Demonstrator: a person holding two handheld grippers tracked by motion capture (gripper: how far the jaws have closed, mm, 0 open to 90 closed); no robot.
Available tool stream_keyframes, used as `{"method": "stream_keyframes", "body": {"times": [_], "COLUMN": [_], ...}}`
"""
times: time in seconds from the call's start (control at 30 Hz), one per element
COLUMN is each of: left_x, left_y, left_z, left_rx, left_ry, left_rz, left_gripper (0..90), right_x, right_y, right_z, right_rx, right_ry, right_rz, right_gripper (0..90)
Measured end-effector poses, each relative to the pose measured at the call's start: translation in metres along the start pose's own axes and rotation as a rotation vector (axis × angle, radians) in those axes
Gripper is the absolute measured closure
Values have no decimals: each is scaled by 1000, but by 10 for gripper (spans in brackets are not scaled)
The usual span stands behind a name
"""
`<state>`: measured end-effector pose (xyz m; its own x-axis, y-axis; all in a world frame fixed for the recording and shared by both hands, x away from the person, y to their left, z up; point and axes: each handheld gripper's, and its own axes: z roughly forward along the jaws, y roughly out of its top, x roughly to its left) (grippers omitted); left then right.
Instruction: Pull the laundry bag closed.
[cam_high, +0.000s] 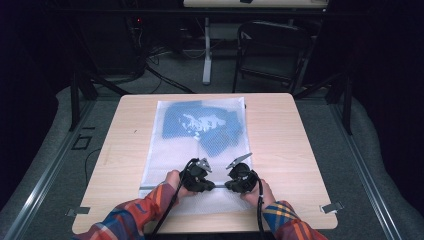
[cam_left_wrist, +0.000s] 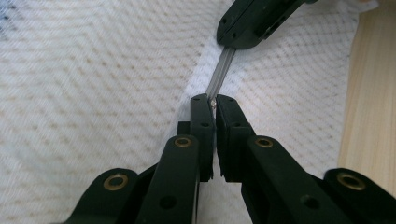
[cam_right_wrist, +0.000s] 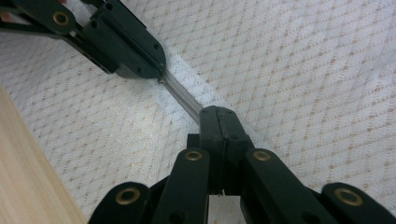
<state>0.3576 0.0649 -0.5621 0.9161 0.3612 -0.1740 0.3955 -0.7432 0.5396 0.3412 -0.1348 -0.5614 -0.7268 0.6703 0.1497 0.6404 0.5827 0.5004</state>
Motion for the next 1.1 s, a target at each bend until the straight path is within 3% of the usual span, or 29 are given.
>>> {"method": "stream_keyframes", "body": {"times": [0.4, 0.8, 0.97, 1.1], "left_x": [6, 7, 5, 4], "left_y": [-10, -12, -8, -6], "left_z": [-8, -7, -3, 0], "left_rx": [19, -3, -7, -12], "left_ry": [-4, -15, -21, -20], "left_rz": [-24, -42, -32, -29], "left_gripper": [863, 862, 862, 862], "right_x": [1, 3, 11, 14], "right_y": [0, 3, 8, 11], "right_z": [0, 0, -3, 1], "right_rx": [-6, 9, -37, -37], "right_ry": [-4, -20, -16, -4], "right_rz": [-9, -18, -38, -37], "right_gripper": [900, 900, 900, 900]}}
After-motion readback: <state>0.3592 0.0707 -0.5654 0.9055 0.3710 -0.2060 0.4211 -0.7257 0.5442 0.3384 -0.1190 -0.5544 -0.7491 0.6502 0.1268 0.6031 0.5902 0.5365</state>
